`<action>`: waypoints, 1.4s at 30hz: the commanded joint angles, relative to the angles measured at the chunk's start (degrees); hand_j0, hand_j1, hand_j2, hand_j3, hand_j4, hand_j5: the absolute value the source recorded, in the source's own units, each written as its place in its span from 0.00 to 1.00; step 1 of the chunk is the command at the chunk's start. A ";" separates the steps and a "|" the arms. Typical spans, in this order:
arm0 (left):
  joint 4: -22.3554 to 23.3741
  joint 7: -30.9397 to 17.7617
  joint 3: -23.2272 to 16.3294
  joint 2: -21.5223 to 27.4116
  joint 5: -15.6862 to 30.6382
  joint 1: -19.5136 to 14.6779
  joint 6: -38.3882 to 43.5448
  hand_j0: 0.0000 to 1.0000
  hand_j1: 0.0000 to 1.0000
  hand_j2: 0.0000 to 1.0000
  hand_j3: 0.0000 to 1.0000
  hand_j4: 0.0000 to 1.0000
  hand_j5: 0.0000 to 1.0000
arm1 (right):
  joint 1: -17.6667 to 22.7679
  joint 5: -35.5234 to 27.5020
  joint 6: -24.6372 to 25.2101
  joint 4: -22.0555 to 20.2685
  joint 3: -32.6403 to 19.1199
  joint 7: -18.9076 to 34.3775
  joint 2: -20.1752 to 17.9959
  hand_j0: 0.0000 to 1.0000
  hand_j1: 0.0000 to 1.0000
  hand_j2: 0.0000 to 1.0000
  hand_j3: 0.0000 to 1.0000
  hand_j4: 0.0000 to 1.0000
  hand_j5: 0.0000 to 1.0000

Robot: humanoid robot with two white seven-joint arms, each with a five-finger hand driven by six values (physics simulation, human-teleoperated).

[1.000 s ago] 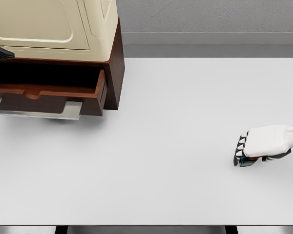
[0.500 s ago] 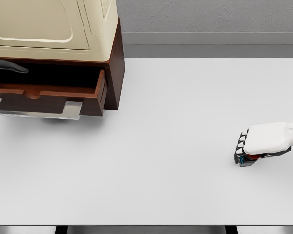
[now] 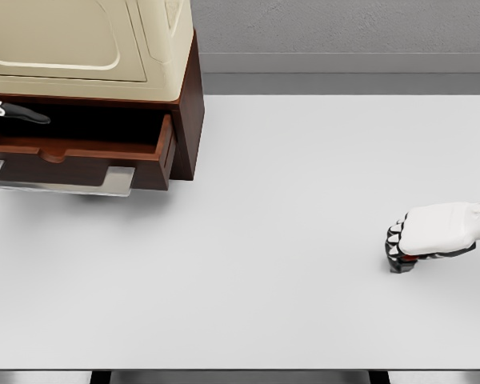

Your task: Open the cabinet drawer with left arm, and place a switch into the drawer with right arm

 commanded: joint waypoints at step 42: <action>6.36 0.02 -0.38 2.23 0.92 0.01 -2.05 0.98 0.98 0.98 0.98 0.98 0.98 | 0.97 -0.91 0.10 15.03 -29.23 -0.01 28.16 0.40 0.40 0.40 0.40 0.40 0.40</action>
